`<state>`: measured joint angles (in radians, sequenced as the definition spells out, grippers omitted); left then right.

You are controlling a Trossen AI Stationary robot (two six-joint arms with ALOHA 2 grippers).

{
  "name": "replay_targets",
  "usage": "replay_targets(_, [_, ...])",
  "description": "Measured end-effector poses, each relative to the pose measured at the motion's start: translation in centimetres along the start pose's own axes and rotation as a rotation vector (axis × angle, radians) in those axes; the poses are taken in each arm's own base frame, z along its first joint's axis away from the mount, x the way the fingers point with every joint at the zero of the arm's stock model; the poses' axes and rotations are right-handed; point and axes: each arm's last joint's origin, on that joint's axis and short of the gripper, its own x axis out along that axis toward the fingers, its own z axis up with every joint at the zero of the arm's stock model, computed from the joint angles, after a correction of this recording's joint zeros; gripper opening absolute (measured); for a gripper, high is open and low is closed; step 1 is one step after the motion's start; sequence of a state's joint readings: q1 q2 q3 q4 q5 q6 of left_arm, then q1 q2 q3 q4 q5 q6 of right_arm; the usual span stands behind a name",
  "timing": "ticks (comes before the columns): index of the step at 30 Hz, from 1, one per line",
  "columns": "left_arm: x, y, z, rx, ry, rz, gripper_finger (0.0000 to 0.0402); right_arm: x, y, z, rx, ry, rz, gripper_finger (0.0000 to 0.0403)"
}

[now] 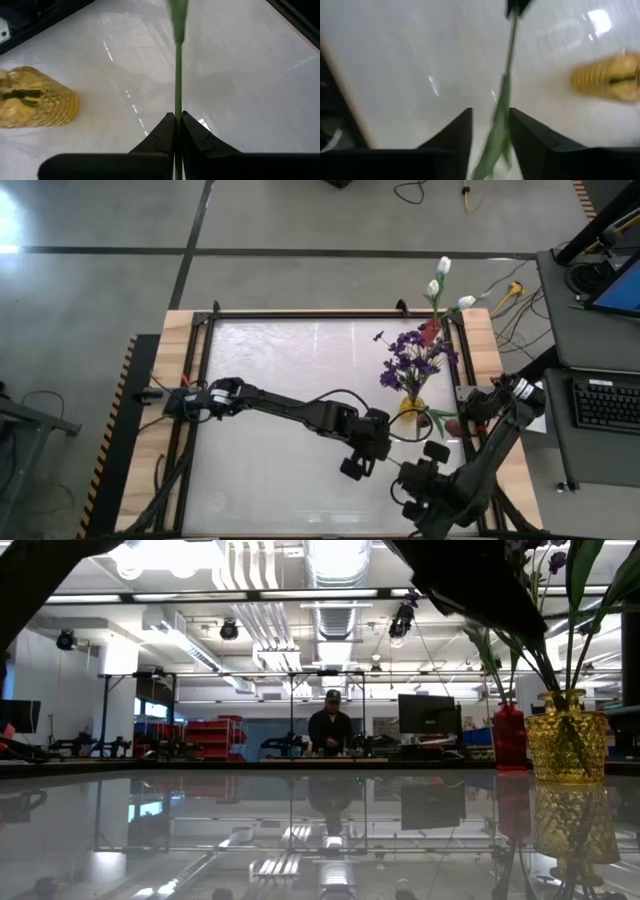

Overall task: Sort flowers into vase by color
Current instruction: Put the white flower into the red vase

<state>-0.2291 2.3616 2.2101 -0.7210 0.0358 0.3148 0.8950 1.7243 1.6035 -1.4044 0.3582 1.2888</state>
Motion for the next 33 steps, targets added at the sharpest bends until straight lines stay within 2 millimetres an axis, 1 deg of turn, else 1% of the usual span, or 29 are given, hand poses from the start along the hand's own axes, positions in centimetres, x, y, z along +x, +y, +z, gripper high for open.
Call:
replay_targets(2, [-1.0, -0.1, 0.3, 0.011, -0.004, -0.001, 0.0, -1.6, 0.0, 0.6, -0.018, -0.059, 0.045, 0.0146])
replay_targets(4, [-2.1, -0.3, 0.7, 0.018, -0.017, -0.004, 0.0, -3.8, -0.3, 1.2, -0.043, -0.159, 0.091, 0.0176])
replay_targets(7, [-3.7, -0.6, 1.0, 0.024, -0.03, -0.008, 0.0, -8.2, -1.6, 1.9, -0.079, -0.413, 0.138, 0.0212])
replay_targets(9, [-5.0, -0.8, 1.1, 0.022, -0.038, -0.009, 0.0, -11.0, -2.7, 1.7, -0.108, -0.595, 0.138, 0.023])
replay_targets(11, [-6.6, -1.2, 1.0, 0.015, -0.052, -0.009, 0.0, -13.3, -3.8, 1.2, -0.129, -0.744, 0.131, 0.0242])
replay_targets(13, [-8.7, -1.5, 1.0, 0.001, -0.097, 0.001, 0.0, -15.1, -4.9, 0.5, -0.144, -0.848, 0.127, 0.025])
replay_targets(15, [-11.0, -1.7, 0.8, -0.023, -0.169, 0.018, 0.0, -16.3, -5.8, -0.1, -0.153, -0.922, 0.122, 0.0255])
replay_targets(17, [-13.5, -1.9, 0.6, -0.04, -0.278, 0.044, 0.0, -16.7, -6.4, -0.5, -0.162, -0.961, 0.113, 0.0256])
replay_targets(19, [-15.9, -2.1, 0.2, -0.052, -0.395, 0.071, 0.0, -16.5, -6.7, -0.7, -0.168, -0.968, 0.104, 0.0256])
replay_targets(21, [-18.1, -2.3, -0.3, -0.053, -0.504, 0.095, 0.0, -16.1, -6.7, -0.8, -0.182, -0.966, 0.089, 0.0256])
replay_targets(23, [-19.6, -2.6, -1.0, -0.048, -0.577, 0.108, 0.0, -15.8, -6.7, -0.7, -0.198, -0.975, 0.063, 0.0259])
replay_targets(25, [-20.6, -3.0, -2.0, -0.02, -0.607, 0.087, 0.0, -15.8, -6.8, -0.7, -0.218, -0.985, 0.044, 0.0263])
replay_targets(28, [-21.5, -3.5, -2.9, 0.011, -0.668, 0.04, 0.0, -16.4, -7.2, -0.6, -0.218, -1.014, 0.03, 0.027])
replay_targets(30, [-22.2, -3.7, -3.1, 0.032, -0.746, 0.009, 0.0, -16.6, -7.4, -0.4, -0.228, -1.027, 0.012, 0.0272])
replay_targets(33, [-22.7, -3.9, -3.2, 0.061, -0.862, 0.0, 0.0, -16.2, -7.4, 0.4, -0.22, -1.02, -0.02, 0.0271])
